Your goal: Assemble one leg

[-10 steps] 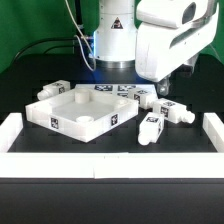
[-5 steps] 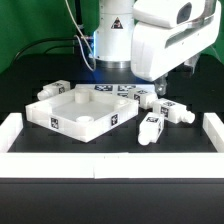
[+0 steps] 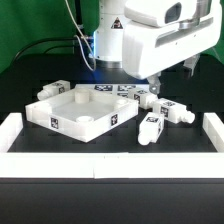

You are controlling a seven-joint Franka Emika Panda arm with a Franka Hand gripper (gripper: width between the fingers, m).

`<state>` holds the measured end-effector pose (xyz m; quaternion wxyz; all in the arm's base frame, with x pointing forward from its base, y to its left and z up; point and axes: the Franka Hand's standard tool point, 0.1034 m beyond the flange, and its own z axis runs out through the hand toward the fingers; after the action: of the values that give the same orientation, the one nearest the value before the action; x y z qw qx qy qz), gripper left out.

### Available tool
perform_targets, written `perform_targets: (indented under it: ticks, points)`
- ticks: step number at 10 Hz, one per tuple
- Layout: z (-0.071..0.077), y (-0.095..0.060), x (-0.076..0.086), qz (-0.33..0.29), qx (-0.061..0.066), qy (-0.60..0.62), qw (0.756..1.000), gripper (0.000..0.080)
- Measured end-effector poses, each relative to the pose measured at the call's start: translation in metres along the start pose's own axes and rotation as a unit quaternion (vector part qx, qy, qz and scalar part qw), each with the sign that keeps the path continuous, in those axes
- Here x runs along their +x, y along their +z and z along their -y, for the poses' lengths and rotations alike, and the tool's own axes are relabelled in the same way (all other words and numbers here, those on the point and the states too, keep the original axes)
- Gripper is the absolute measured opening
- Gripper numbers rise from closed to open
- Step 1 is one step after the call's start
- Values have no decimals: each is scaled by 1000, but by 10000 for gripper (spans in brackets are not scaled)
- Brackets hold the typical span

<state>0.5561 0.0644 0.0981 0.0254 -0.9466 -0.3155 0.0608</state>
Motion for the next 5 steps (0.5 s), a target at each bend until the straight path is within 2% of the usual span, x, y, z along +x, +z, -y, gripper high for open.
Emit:
perform_targets:
  ticks: [1,2,4,5]
  points:
    - [3,0,-1,-10,-6,67,998,650]
    - [6,1,0,-10,2,129,992,650]
    - [3,10,-2,-16,35,239,970,649]
    - [4,10,-2,-15,37,274,961,650]
